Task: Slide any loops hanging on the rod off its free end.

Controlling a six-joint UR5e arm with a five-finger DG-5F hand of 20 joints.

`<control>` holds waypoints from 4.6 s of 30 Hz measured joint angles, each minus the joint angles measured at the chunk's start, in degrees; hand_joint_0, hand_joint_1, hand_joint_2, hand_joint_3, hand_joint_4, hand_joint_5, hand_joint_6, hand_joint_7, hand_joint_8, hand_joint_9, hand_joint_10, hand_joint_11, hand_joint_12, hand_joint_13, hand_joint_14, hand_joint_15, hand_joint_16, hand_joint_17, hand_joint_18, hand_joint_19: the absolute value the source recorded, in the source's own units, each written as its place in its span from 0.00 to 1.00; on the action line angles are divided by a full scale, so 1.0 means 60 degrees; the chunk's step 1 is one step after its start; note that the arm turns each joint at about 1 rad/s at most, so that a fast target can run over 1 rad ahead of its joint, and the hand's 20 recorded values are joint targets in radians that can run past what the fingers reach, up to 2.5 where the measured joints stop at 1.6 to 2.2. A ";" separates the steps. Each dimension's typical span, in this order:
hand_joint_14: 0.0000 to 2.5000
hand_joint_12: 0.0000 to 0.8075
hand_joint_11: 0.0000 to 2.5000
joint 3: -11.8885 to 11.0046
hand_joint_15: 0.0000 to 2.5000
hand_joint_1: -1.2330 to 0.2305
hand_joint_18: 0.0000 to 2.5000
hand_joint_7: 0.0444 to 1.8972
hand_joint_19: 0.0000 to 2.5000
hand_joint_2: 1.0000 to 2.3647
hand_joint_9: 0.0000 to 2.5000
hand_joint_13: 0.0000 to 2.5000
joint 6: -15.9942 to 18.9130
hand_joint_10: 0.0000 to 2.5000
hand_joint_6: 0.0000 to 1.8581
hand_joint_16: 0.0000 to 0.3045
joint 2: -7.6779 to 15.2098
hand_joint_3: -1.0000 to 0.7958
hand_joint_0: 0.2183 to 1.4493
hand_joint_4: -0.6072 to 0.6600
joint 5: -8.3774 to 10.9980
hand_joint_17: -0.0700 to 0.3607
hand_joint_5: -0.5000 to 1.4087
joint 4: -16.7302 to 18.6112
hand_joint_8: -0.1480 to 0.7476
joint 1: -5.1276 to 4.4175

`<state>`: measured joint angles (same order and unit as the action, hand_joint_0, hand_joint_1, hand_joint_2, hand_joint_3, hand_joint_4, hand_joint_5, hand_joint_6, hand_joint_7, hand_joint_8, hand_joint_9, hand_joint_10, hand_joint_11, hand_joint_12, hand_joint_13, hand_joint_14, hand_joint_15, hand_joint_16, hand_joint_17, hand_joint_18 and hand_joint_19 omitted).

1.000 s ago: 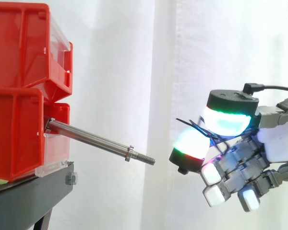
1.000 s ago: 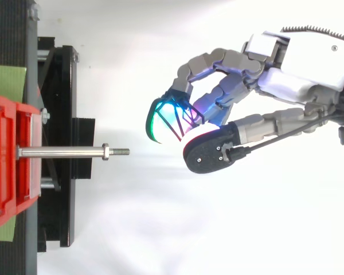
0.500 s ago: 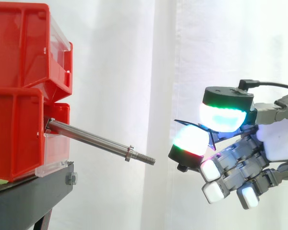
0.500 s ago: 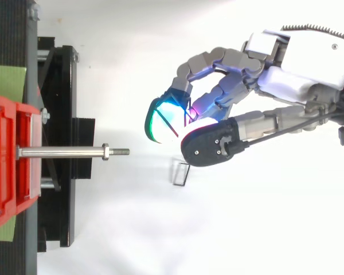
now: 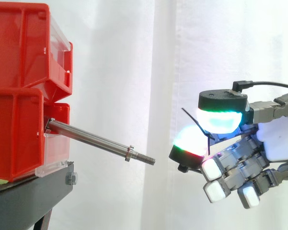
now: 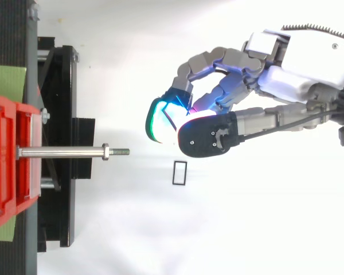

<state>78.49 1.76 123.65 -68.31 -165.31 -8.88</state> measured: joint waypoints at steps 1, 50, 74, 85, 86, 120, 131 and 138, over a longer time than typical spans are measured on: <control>0.00 0.49 0.16 0.0000 0.11 0.34 0.40 0.45 0.22 0.01 0.35 0.35 0.0000 0.00 0.48 0.19 0.0000 0.43 0.34 0.64 0.0001 0.47 0.16 0.0003 0.58 0.0000; 0.00 0.51 0.16 0.0000 0.12 0.41 0.40 0.51 0.23 0.01 0.40 0.37 0.0291 0.00 0.46 0.19 -0.0002 0.35 0.29 0.63 0.0057 0.47 0.18 -0.0948 0.60 -0.0070; 0.00 0.51 0.17 0.0000 0.11 0.32 0.42 0.52 0.21 0.01 0.39 0.38 0.0298 0.00 0.50 0.20 0.0001 0.51 0.33 0.46 0.0135 0.48 0.18 -0.0852 0.60 -0.0101; 0.00 0.53 0.16 0.0000 0.10 0.31 0.46 0.57 0.20 0.00 0.43 0.41 0.0367 0.00 0.50 0.22 0.0001 0.59 0.34 0.31 0.0135 0.51 0.20 -0.0859 0.63 -0.0100; 0.00 0.54 0.16 0.0000 0.10 0.31 0.46 0.57 0.20 0.00 0.43 0.41 0.0411 0.00 0.50 0.22 0.0001 0.60 0.34 0.30 0.0135 0.51 0.20 -0.0857 0.63 -0.0104; 0.00 0.53 0.14 0.0001 0.09 0.30 0.45 0.56 0.19 0.00 0.40 0.38 -0.1213 0.00 0.49 0.22 -0.0006 0.58 0.33 0.32 -0.0283 0.51 0.20 -0.2144 0.61 -0.0322; 0.00 0.54 0.14 0.0000 0.09 0.30 0.45 0.57 0.19 0.00 0.41 0.39 -0.1236 0.00 0.49 0.22 -0.0262 0.59 0.33 0.32 -0.0293 0.51 0.20 -0.2920 0.61 -0.0392; 0.00 0.54 0.14 0.0000 0.09 0.29 0.45 0.57 0.19 0.00 0.41 0.39 -0.1204 0.00 0.49 0.22 -0.0777 0.59 0.33 0.33 -0.0268 0.51 0.20 -0.3705 0.62 -0.0425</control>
<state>78.49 -5.47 118.99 -69.92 -187.54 -11.43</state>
